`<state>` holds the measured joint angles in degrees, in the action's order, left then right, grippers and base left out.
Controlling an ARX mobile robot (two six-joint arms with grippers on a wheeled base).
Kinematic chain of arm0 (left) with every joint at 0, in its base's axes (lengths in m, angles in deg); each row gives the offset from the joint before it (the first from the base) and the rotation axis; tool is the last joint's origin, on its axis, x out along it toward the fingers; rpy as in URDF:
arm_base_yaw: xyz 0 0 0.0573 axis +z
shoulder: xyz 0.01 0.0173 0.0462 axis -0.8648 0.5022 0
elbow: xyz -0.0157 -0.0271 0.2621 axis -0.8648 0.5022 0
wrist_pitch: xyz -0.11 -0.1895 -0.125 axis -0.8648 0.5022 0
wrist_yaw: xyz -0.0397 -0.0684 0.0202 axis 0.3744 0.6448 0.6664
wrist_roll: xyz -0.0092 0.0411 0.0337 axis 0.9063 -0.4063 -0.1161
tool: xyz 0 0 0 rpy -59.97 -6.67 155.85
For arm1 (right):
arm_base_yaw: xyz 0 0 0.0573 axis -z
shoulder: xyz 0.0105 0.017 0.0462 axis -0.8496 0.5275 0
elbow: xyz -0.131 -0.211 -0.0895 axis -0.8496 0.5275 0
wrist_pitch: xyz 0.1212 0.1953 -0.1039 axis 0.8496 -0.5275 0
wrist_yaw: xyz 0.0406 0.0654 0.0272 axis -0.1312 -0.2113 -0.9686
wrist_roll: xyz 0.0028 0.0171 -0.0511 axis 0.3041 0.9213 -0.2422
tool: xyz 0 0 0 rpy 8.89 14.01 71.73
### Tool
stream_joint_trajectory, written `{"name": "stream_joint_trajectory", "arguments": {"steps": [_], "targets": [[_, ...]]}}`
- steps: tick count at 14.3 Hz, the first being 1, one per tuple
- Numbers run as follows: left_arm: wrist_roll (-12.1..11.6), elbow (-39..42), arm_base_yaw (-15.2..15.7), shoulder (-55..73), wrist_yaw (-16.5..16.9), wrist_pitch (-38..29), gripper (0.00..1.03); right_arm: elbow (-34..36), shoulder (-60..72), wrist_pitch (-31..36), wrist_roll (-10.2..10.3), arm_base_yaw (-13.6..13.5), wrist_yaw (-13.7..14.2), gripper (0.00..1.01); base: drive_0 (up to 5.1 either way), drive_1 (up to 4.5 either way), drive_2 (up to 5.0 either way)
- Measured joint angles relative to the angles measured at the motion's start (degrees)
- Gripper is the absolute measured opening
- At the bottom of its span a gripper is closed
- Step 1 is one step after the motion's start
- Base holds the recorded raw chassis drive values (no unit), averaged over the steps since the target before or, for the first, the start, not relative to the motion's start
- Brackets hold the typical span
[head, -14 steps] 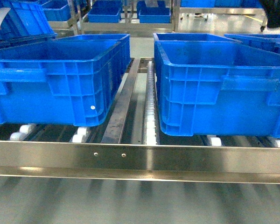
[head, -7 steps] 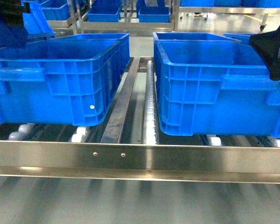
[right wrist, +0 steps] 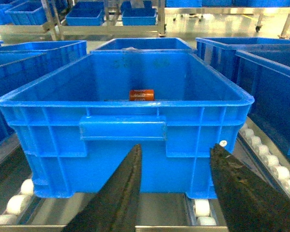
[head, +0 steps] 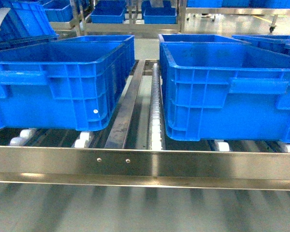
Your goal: Sort blue parts and orange caps into right shelf containers
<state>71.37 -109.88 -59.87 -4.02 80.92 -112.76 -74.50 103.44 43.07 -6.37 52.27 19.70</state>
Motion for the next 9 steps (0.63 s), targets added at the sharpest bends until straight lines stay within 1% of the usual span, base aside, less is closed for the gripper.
{"name": "stream_joint_trajectory", "arguments": {"steps": [2, 3, 4, 5, 6, 9], "targets": [[0.42, 5.33, 0.0, -6.29, 0.07, -2.45, 0.21, 4.39, -5.81, -2.03, 0.02, 0.7, -1.55, 0.16, 0.0, 0.0, 0.0], [0.42, 8.66, 0.0, -8.28, 0.07, -2.43, 0.08, 6.4, -8.9, -3.54, 0.02, 1.53, -2.05, 0.03, 0.0, 0.0, 0.0], [0.59, 12.57, 0.0, -10.49, 0.09, -2.03, 0.02, 8.46, -13.22, -5.49, 0.22, 2.25, -2.4, 0.02, 0.0, 0.0, 0.0], [0.59, 15.41, 0.0, -14.43, 0.09, -1.86, 0.02, 10.29, -17.9, -8.28, 0.24, 5.55, -6.12, 0.02, 0.0, 0.0, 0.0], [0.59, 17.2, 0.0, -17.64, 0.02, -1.27, 0.02, 11.69, -21.64, -10.71, 0.37, 6.21, -6.05, 0.02, 0.0, 0.0, 0.0], [0.59, 22.03, 0.0, -25.24, 0.09, 2.51, 0.02, 14.03, -31.5, -17.99, 0.39, 6.16, -6.36, 0.02, 0.0, 0.0, 0.0]]}}
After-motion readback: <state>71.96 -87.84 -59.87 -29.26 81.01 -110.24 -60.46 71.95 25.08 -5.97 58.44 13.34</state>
